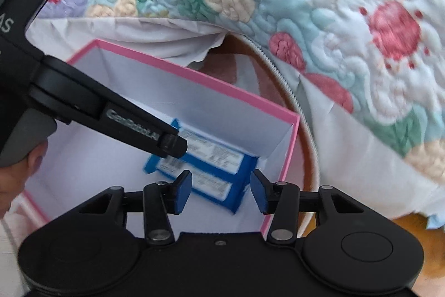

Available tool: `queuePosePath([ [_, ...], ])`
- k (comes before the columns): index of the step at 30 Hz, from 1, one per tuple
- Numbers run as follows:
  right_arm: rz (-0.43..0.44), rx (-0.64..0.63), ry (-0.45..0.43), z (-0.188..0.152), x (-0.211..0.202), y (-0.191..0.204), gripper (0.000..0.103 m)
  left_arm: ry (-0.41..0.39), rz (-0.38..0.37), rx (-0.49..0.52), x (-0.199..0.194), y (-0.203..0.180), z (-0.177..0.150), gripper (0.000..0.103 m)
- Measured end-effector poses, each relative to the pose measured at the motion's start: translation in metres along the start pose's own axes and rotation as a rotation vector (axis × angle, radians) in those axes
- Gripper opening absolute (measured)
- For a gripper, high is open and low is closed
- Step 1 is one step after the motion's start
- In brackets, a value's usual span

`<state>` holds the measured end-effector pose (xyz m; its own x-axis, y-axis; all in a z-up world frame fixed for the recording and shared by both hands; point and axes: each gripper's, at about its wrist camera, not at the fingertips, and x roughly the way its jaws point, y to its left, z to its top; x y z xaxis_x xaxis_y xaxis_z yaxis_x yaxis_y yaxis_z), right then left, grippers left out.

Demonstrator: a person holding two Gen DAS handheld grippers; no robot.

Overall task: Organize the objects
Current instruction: 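Raise the left gripper out of the box and move toward the floss case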

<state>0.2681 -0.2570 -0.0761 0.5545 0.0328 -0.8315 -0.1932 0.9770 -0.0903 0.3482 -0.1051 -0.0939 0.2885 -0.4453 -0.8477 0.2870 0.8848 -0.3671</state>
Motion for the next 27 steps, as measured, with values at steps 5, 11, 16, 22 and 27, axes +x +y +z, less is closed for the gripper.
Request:
queuePosePath([
  [5,0.125,0.083,-0.005,-0.009,-0.034,-0.001,0.056,-0.006,0.011,0.045,-0.043,-0.006,-0.013,0.056],
  [11,0.224,0.118,-0.041,-0.012,-0.09,0.003,0.062,-0.021,0.043,0.138,-0.099,-0.023,-0.023,0.063],
  [16,0.273,0.105,-0.066,-0.018,-0.135,0.014,0.065,-0.007,0.145,0.238,-0.144,-0.033,-0.041,0.068],
  [22,0.302,0.1,-0.047,-0.031,-0.165,0.028,0.065,-0.007,0.167,0.244,-0.195,-0.024,-0.069,0.07],
  [27,0.332,0.071,-0.052,-0.045,-0.193,0.045,0.065,-0.013,0.159,0.258,-0.23,-0.021,-0.095,0.071],
])
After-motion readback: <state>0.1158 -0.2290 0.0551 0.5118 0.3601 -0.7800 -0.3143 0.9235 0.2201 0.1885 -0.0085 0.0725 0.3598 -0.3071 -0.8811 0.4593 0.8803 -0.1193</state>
